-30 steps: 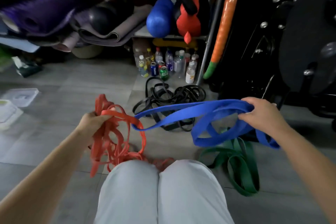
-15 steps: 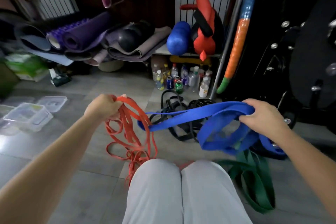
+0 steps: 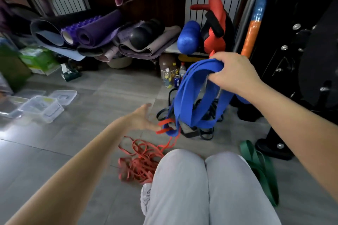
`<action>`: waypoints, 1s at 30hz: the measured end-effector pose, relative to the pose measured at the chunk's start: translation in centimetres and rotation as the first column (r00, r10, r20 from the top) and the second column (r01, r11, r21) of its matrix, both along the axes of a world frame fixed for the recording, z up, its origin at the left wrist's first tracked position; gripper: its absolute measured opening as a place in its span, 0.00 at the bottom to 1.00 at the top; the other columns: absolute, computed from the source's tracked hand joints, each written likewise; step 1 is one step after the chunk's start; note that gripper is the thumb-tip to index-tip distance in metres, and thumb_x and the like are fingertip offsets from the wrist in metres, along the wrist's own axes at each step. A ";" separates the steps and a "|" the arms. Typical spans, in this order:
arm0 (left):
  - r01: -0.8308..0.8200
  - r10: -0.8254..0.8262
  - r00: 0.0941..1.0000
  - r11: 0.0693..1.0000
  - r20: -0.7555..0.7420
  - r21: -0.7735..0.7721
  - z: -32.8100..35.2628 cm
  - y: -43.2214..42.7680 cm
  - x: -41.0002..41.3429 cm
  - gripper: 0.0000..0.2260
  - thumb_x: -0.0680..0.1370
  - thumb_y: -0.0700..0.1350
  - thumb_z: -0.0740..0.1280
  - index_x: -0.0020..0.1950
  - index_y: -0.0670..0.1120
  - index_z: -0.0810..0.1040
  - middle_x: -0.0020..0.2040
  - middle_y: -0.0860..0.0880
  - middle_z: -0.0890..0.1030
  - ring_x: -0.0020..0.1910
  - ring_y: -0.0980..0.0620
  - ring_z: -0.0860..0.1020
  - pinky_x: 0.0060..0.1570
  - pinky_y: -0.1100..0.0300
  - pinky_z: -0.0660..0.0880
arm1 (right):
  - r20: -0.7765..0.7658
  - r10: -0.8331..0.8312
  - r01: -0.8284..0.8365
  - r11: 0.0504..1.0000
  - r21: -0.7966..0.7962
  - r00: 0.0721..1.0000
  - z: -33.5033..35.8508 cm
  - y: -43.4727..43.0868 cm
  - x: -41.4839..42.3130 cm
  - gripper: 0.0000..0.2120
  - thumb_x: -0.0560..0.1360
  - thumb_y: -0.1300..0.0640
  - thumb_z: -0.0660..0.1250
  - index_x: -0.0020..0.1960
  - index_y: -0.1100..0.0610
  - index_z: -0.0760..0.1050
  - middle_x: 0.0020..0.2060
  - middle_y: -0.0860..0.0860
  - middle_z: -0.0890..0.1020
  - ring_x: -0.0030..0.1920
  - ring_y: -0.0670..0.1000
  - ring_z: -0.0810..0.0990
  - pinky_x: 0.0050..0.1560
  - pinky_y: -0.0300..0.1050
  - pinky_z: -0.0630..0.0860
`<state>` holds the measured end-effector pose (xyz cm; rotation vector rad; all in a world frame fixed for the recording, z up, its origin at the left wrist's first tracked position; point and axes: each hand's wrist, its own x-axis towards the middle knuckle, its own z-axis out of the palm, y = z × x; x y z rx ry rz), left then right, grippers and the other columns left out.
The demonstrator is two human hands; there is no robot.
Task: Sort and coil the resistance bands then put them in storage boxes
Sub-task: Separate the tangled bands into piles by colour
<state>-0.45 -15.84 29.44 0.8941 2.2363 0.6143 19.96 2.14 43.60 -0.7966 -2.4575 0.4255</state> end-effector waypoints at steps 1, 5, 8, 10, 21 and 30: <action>0.088 -0.088 0.996 0.996 0.000 -0.027 0.2 0.4 1.1 0.55 0.61 0.56 0.80 0.77 0.48 0.49 0.75 0.46 0.57 0.73 0.48 0.60 0.69 0.57 0.61 | -0.008 0.010 -0.010 1.000 0.012 1.000 0.5 -0.4 -0.4 0.14 0.65 0.56 0.68 0.50 0.49 0.77 0.43 0.49 0.81 0.47 0.55 0.77 0.44 0.48 0.73; 0.187 -0.204 0.977 0.958 0.056 0.220 0.4 2.8 5.7 0.44 0.61 0.58 0.77 0.72 0.52 0.59 0.69 0.54 0.68 0.69 0.54 0.66 0.67 0.55 0.66 | -0.032 0.062 -0.061 0.998 0.027 0.998 2.1 -1.7 -1.2 0.12 0.65 0.56 0.67 0.48 0.52 0.77 0.41 0.51 0.81 0.44 0.56 0.77 0.47 0.54 0.77; 0.032 -0.043 0.999 0.923 0.019 0.384 0.5 4.3 7.1 0.19 0.69 0.52 0.74 0.56 0.50 0.72 0.46 0.56 0.79 0.50 0.54 0.79 0.46 0.61 0.74 | -0.144 0.038 -0.037 0.999 0.011 0.989 2.9 -1.2 -0.6 0.14 0.63 0.55 0.66 0.49 0.53 0.78 0.41 0.50 0.81 0.45 0.55 0.78 0.48 0.53 0.77; -0.051 0.098 0.989 0.928 -0.111 0.369 1.1 4.9 6.6 0.06 0.73 0.47 0.68 0.47 0.49 0.74 0.41 0.51 0.79 0.45 0.47 0.80 0.42 0.57 0.73 | -0.217 0.003 -0.003 1.000 -0.001 0.976 3.3 -0.1 0.3 0.14 0.63 0.56 0.66 0.48 0.53 0.78 0.40 0.48 0.80 0.45 0.54 0.79 0.47 0.51 0.77; 0.007 -0.085 0.962 0.957 0.258 0.289 2.7 10.3 8.1 0.17 0.74 0.49 0.71 0.58 0.43 0.72 0.37 0.47 0.76 0.27 0.53 0.72 0.28 0.60 0.68 | 0.102 -0.317 0.333 0.889 -0.315 0.943 -5.8 9.8 8.7 0.07 0.62 0.55 0.72 0.37 0.55 0.76 0.30 0.48 0.76 0.32 0.48 0.74 0.29 0.39 0.67; 0.215 -0.215 0.975 0.977 0.064 -0.006 -8.7 15.1 8.9 0.27 0.75 0.51 0.69 0.69 0.41 0.67 0.53 0.47 0.79 0.51 0.48 0.79 0.49 0.59 0.74 | 0.389 -0.410 0.545 0.761 -0.352 0.825 -20.6 15.8 16.0 0.04 0.66 0.57 0.68 0.40 0.55 0.74 0.35 0.53 0.80 0.39 0.57 0.79 0.40 0.50 0.76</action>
